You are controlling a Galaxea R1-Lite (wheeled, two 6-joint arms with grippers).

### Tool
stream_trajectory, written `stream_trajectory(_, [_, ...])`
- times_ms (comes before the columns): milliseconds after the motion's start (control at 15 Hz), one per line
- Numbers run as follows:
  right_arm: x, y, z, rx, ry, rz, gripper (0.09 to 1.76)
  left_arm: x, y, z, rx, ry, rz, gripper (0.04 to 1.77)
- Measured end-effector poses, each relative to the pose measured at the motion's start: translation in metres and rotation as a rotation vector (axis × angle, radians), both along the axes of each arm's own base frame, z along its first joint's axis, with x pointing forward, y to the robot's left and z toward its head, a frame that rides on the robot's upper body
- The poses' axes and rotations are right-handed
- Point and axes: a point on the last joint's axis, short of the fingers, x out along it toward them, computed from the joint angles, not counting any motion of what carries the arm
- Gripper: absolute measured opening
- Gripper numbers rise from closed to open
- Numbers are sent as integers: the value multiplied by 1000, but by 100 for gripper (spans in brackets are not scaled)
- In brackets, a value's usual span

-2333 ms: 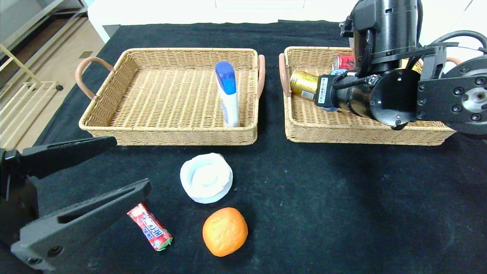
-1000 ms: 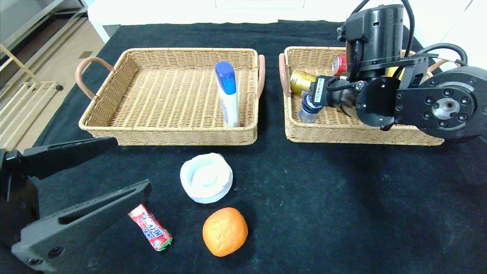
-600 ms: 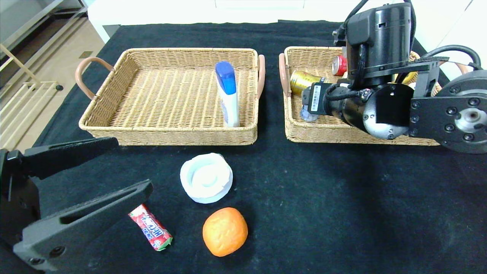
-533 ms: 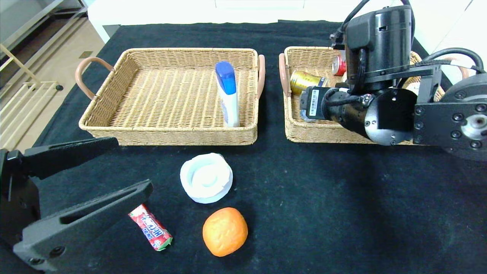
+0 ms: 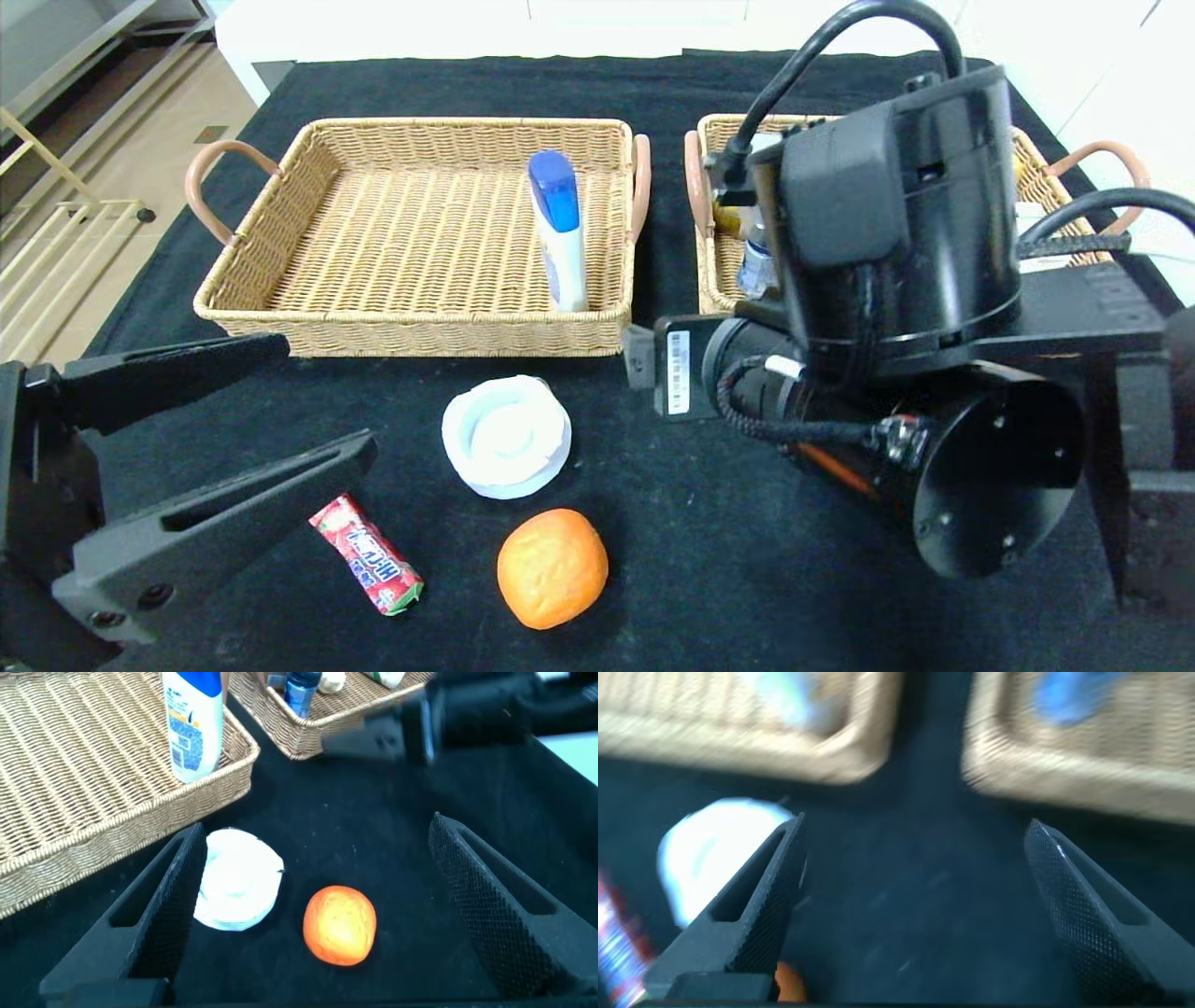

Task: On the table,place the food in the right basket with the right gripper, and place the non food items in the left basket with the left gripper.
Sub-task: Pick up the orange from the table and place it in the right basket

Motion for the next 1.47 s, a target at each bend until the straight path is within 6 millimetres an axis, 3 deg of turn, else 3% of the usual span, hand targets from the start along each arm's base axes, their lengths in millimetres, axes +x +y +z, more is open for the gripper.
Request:
stream_trajectory(267, [-22, 29, -20, -21, 39, 81, 169, -1, 2, 2, 2, -12, 8, 172])
stream_trajectory(867, [-56, 69, -63, -107, 90, 167, 170, -7, 8, 11, -16, -47, 29, 172])
stream_trajectory(1467, [-66, 77, -89, -178, 119, 195, 170, -15, 13, 15, -9, -49, 33, 172])
